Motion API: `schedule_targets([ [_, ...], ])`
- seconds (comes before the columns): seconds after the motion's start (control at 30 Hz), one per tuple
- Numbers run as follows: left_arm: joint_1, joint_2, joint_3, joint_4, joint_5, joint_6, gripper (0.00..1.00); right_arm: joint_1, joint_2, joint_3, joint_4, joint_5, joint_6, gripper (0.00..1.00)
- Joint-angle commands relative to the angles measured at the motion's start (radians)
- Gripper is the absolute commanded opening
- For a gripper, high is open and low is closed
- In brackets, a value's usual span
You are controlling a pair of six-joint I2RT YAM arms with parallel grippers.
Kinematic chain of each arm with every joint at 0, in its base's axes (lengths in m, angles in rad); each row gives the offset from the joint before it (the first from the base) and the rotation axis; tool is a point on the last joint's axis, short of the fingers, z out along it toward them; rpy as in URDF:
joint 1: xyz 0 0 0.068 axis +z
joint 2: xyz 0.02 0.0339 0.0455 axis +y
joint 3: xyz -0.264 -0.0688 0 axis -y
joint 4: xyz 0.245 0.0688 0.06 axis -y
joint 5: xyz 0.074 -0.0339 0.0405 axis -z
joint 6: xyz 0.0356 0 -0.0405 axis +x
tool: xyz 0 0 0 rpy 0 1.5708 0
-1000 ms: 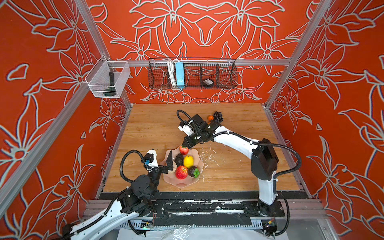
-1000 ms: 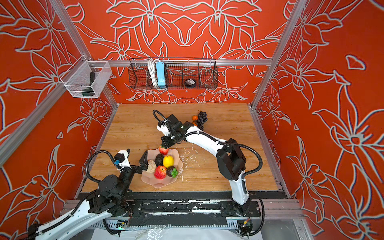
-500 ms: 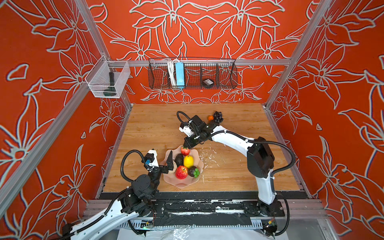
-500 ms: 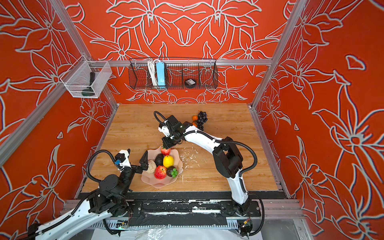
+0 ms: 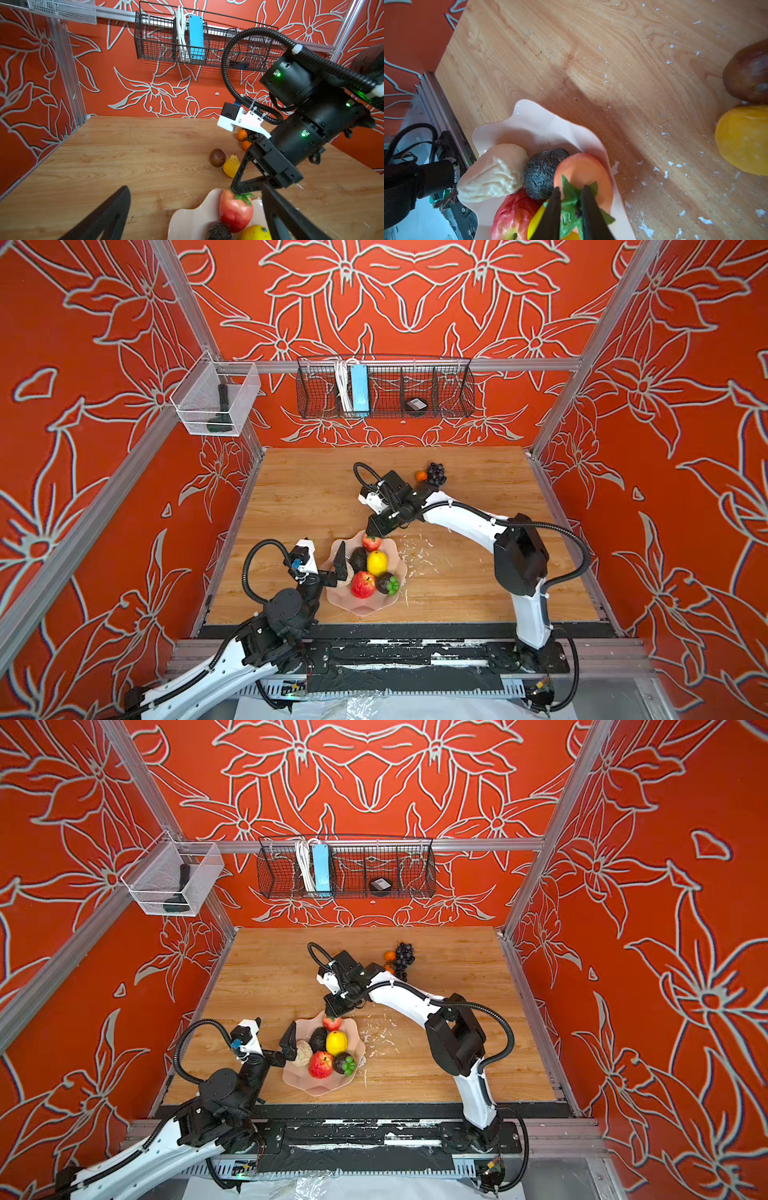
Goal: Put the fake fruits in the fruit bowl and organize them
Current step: 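Open the right gripper, lift it and move toward the yellow pear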
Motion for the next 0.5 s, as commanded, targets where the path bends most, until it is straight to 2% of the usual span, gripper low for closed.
schedule_targets([
  [0.0,0.007,0.002,-0.001,0.022,-0.018,-0.022,0.98,-0.001,-0.001,0.016,-0.031,0.017,-0.023,0.25],
  [0.33,0.013,0.028,0.004,0.023,-0.015,-0.036,0.98,-0.001,-0.047,0.013,-0.046,0.049,-0.027,0.41],
  [0.43,0.018,0.045,0.014,0.011,-0.015,-0.051,0.98,-0.001,-0.065,0.01,-0.05,0.072,-0.03,0.48],
  [0.47,0.02,0.052,0.016,0.008,-0.014,-0.054,0.98,-0.002,-0.07,0.01,-0.052,0.08,-0.032,0.56],
])
